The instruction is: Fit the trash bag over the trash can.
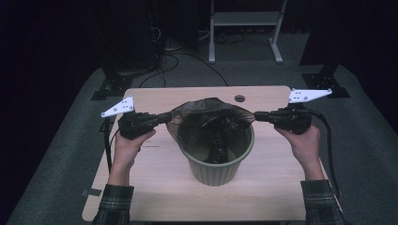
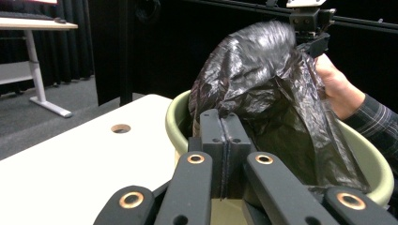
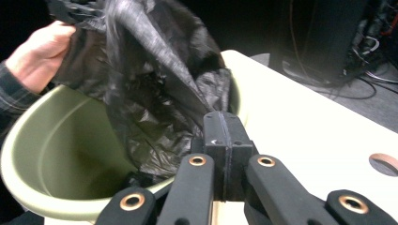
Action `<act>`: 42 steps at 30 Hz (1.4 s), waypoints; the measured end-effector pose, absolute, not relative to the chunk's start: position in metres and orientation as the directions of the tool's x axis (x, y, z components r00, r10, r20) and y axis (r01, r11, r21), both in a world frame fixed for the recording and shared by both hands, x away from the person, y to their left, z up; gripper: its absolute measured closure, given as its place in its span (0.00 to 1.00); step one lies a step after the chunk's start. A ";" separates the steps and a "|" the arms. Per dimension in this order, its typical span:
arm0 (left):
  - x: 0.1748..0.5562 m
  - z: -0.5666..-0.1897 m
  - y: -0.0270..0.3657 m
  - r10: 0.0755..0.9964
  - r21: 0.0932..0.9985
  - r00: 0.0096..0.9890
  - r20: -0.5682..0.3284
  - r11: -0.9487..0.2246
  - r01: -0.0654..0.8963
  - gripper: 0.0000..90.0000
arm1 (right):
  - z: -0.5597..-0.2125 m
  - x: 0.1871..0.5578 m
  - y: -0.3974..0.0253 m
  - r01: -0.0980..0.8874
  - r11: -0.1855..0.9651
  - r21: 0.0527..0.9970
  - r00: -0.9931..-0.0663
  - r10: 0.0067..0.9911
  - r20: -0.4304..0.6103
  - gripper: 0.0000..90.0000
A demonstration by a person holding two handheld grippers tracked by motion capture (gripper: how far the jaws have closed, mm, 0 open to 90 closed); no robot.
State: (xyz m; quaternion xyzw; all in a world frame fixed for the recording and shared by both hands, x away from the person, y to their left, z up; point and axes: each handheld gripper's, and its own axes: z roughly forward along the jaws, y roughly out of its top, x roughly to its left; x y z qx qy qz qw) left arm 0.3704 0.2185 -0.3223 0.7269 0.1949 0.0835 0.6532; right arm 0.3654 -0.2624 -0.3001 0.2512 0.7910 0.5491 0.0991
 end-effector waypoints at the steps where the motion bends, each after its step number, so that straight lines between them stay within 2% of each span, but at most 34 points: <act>1: 0.370 -0.323 0.221 0.396 0.982 0.909 -0.133 -0.071 0.174 1.00 | -0.301 0.366 -0.265 0.292 0.272 0.917 -0.848 0.517 0.117 1.00; 8: 0.371 -0.323 0.230 0.429 0.981 0.894 -0.130 -0.075 0.178 1.00 | -0.304 0.372 -0.278 0.318 0.256 0.913 -0.810 0.573 0.122 1.00; 14: 0.371 -0.325 0.230 0.422 0.981 0.896 -0.135 -0.072 0.182 1.00 | -0.303 0.374 -0.277 0.305 0.253 0.918 -0.819 0.561 0.118 1.00; 15: 0.370 -0.325 0.228 0.416 0.981 0.899 -0.138 -0.070 0.183 1.00 | -0.302 0.372 -0.275 0.279 0.241 0.930 -0.823 0.559 0.102 0.84; 16: 0.370 -0.325 0.228 0.416 0.981 0.899 -0.138 -0.070 0.183 1.00 | -0.302 0.372 -0.275 0.279 0.241 0.930 -0.823 0.559 0.102 0.84; 17: 0.370 -0.326 0.225 0.410 0.981 0.902 -0.136 -0.074 0.182 1.00 | -0.300 0.371 -0.272 0.264 0.228 0.937 -0.830 0.548 0.101 0.72; 19: 0.371 -0.326 0.224 0.408 0.980 0.903 -0.137 -0.075 0.183 1.00 | -0.298 0.371 -0.268 0.247 0.234 0.940 -0.839 0.537 0.087 0.61; 22: 0.371 -0.326 0.223 0.402 0.980 0.905 -0.137 -0.076 0.183 1.00 | -0.297 0.372 -0.260 0.232 0.247 0.941 -0.853 0.517 0.074 0.58; 27: 0.371 -0.324 0.222 0.394 0.981 0.909 -0.138 -0.073 0.181 1.00 | -0.293 0.372 -0.245 0.182 0.241 0.953 -0.886 0.460 0.053 0.62; 28: 0.371 -0.324 0.221 0.393 0.981 0.910 -0.135 -0.075 0.178 1.00 | -0.292 0.372 -0.242 0.174 0.240 0.955 -0.890 0.454 0.048 0.66; 31: 0.370 -0.323 0.222 0.389 0.982 0.912 -0.133 -0.075 0.175 1.00 | -0.288 0.371 -0.237 0.154 0.242 0.958 -0.899 0.437 0.034 0.90; 32: 0.370 -0.323 0.222 0.389 0.982 0.912 -0.133 -0.075 0.175 1.00 | -0.288 0.371 -0.237 0.154 0.242 0.958 -0.899 0.437 0.034 0.90; 33: 0.370 -0.322 0.222 0.387 0.982 0.912 -0.133 -0.074 0.174 1.00 | -0.285 0.371 -0.237 0.148 0.237 0.960 -0.902 0.431 0.032 0.97; 34: 0.369 -0.322 0.222 0.387 0.982 0.913 -0.132 -0.071 0.173 1.00 | -0.284 0.370 -0.237 0.146 0.236 0.961 -0.902 0.430 0.032 1.00; 42: 0.366 -0.321 0.214 0.358 0.982 0.924 -0.134 -0.081 0.173 1.00 | -0.274 0.357 -0.252 0.144 0.245 0.959 -0.894 0.447 0.020 1.00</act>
